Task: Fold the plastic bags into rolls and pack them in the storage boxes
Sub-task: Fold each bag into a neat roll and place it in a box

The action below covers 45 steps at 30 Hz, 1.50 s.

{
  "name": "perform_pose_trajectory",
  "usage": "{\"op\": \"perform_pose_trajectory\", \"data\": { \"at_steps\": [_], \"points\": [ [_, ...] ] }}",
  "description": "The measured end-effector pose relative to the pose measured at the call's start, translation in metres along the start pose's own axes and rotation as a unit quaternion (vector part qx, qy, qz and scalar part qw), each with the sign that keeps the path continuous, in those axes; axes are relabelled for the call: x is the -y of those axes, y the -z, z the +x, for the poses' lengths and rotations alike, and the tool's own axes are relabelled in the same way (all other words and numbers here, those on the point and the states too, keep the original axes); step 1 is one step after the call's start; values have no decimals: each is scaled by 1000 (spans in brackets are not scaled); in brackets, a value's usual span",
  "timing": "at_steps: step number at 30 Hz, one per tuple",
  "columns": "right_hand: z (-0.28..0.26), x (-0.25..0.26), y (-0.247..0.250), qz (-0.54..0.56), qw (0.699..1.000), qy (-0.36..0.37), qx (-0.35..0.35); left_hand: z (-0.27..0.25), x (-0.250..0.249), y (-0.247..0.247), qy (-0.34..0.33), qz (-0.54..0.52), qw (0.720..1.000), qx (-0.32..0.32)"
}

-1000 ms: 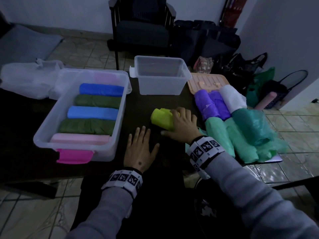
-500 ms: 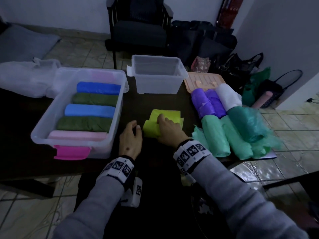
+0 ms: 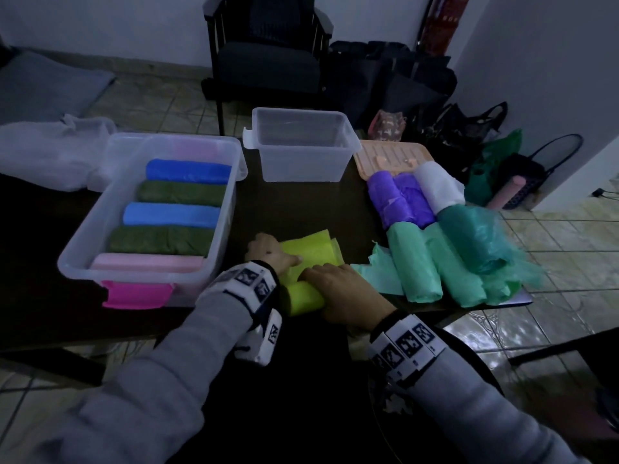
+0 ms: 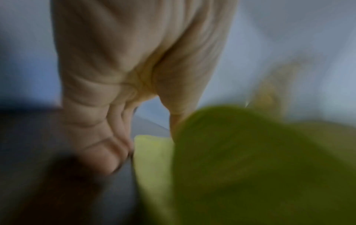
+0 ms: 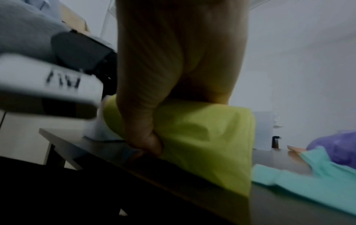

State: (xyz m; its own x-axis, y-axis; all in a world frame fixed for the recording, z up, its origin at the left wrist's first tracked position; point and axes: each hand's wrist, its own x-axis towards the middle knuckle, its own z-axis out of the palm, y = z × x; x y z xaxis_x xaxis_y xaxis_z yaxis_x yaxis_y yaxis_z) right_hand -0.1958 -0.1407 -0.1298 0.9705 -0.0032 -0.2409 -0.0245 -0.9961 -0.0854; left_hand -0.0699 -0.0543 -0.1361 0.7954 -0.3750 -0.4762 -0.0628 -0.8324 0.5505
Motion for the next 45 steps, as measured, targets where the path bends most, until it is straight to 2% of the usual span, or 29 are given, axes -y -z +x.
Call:
{"op": "perform_pose_trajectory", "data": {
  "at_steps": [2,4,6,9,13,16,18,20,21,22,25,27,32,37,40,42,45],
  "points": [
    [-4,-1,-2,-1,1000,3,3,0,-4,-3,-27,78,996,-27],
    [-6,-2,-3,1,1000,7,4,3,-5,-4,-52,94,994,-15],
    [-7,-2,-3,0,1000,8,2,7,-5,-1,-85,79,993,3],
    [-7,-3,1,-14,1000,1,1,8,-10,7,-114,-1,993,-1],
    [1,-3,9,-25,1000,-9,-1,8,-22,20,-122,-86,985,-90],
    [7,-2,11,-29,999,-11,-7,10,-24,23,-110,-111,980,-123],
    [11,-1,12,-13,1000,-15,6,9,-23,20,-117,-103,977,-144],
    [15,-2,14,23,999,-21,29,9,-21,16,-149,-59,969,-186],
    [17,-3,15,45,998,-25,39,10,-21,14,-170,-26,968,-182],
    [19,-5,17,69,996,-30,50,11,-21,11,-191,4,971,-144],
    [21,-7,18,86,993,-42,75,19,-18,0,-225,121,966,50],
    [21,-9,16,57,993,-52,89,24,-15,-2,-216,184,952,114],
    [20,-15,16,115,987,-64,92,29,-11,-2,-250,251,926,133],
    [18,-11,10,173,979,-87,59,26,-15,1,-265,288,910,135],
    [14,-13,10,217,969,-107,45,18,-18,2,-245,253,931,98],
    [14,-15,10,220,968,-114,39,5,-21,4,-244,237,940,26],
    [17,-19,11,222,965,-131,44,-23,-21,3,-230,238,940,-83]
  ]
}}
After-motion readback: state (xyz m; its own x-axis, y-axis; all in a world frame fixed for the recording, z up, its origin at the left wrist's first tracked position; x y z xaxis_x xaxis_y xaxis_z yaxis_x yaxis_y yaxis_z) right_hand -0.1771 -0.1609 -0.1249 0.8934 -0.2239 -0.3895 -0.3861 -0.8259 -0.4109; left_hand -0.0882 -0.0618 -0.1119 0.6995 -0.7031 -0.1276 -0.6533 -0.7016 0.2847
